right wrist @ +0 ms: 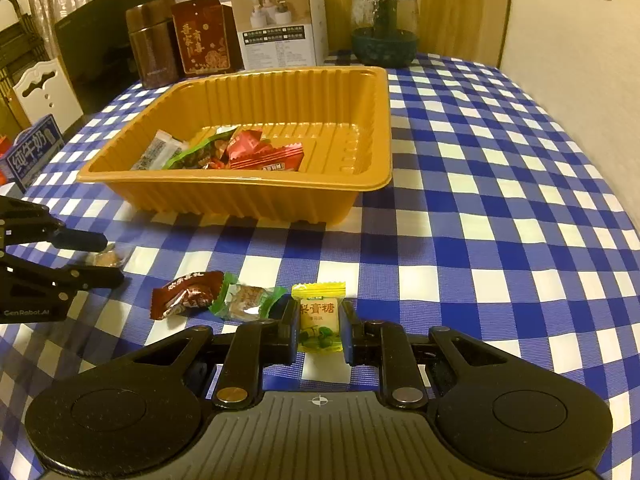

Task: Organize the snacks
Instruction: 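Grasp the yellow-green candy with the right tool while the left tool grasps the clear cookie packet, then carry the yellow-green candy with the right tool while the left tool carries the cookie packet to the tray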

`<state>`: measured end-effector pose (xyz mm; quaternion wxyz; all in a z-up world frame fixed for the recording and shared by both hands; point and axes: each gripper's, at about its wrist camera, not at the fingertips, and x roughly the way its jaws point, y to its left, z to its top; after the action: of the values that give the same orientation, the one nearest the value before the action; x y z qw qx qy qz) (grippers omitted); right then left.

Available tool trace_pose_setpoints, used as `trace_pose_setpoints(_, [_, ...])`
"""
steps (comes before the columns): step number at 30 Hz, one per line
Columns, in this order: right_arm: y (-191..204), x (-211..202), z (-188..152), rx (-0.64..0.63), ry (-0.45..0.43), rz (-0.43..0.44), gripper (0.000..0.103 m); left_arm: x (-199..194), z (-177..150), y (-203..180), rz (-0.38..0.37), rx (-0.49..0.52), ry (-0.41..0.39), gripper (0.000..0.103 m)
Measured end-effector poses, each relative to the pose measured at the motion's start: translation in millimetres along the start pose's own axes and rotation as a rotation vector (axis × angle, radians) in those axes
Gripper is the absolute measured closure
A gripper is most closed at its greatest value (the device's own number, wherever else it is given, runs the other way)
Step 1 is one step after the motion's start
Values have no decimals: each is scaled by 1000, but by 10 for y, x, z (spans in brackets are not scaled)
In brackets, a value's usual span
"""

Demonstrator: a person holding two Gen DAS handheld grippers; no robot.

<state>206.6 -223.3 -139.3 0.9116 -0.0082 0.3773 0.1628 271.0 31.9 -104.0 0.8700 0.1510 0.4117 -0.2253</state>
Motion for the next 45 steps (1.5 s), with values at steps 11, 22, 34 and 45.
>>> trace_pose_setpoints(11, [45,18,3,-10,4,1,82,-14,-1,-3,-10,-66,13,79])
trace_pose_setpoints(22, [80,26,18,-10,4,2,82,-4,10,-36,14,-102,6,84])
trace_pose_setpoints(34, [52,-63,54,21,-25,0,82,-162,11,-74,31,-195,18,84])
trace_pose_setpoints(45, [183,-197,105,13,-71,45,82,-428,103,-205,45,-258,-22,85])
